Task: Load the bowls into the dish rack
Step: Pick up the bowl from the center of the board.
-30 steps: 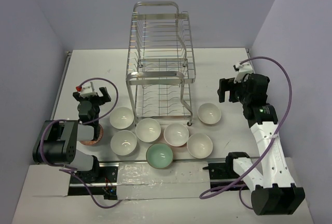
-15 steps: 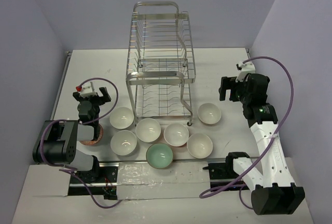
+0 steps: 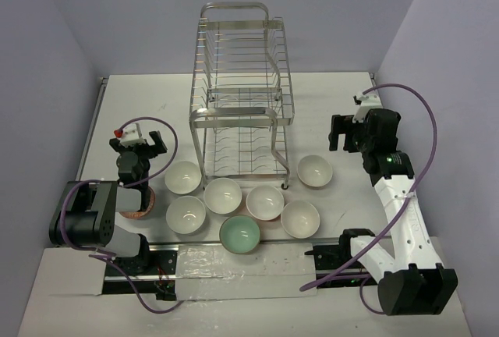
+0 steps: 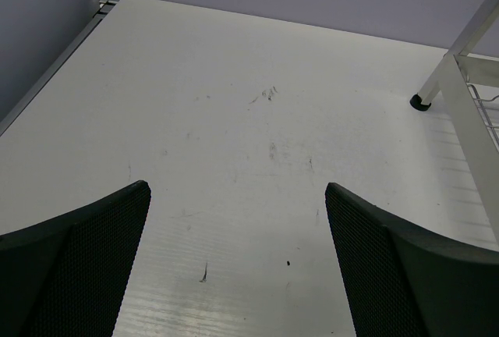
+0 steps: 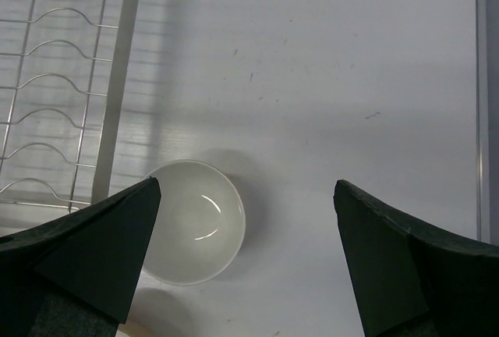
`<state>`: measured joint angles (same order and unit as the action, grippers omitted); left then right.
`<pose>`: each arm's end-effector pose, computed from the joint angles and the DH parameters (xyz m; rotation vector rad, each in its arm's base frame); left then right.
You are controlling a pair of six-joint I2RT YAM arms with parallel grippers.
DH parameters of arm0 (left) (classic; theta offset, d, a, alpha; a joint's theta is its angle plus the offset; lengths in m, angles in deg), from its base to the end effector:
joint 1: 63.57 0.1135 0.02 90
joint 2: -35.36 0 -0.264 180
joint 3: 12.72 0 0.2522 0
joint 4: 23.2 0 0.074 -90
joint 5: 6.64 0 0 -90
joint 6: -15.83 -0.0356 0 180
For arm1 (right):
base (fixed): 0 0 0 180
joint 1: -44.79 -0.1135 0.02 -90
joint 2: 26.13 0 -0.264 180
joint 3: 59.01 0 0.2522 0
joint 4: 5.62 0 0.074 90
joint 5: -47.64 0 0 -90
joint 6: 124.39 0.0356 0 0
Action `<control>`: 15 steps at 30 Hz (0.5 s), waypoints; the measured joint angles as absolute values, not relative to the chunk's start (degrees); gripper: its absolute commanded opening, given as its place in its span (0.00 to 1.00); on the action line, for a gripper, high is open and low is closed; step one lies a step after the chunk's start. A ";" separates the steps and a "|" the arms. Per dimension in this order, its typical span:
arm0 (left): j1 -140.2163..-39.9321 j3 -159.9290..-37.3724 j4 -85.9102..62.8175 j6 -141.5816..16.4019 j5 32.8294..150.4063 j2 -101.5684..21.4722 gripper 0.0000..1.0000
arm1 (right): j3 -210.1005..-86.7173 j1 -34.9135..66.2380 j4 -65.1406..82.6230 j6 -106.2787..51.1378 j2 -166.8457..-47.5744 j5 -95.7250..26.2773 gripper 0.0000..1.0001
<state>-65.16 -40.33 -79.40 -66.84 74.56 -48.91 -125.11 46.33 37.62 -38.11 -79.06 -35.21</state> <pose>0.2415 -0.0013 0.1646 -0.1988 1.5662 -0.0007 0.2011 -0.0010 0.3268 -0.1151 2.0888 0.0752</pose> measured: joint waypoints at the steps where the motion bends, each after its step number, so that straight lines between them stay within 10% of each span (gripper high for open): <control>1: -65.16 -40.31 -79.37 -66.84 74.56 -48.91 0.99 | -125.09 46.33 37.60 -38.16 -79.21 -35.62 1.00; 15: -65.16 -40.31 -79.40 -66.84 74.56 -48.91 0.99 | -124.70 46.90 37.36 -38.05 -79.25 -38.31 1.00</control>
<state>-65.16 -40.31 -79.40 -66.84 74.56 -48.91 -124.70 46.90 37.36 -38.05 -79.25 -38.31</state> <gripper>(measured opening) 0.991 0.997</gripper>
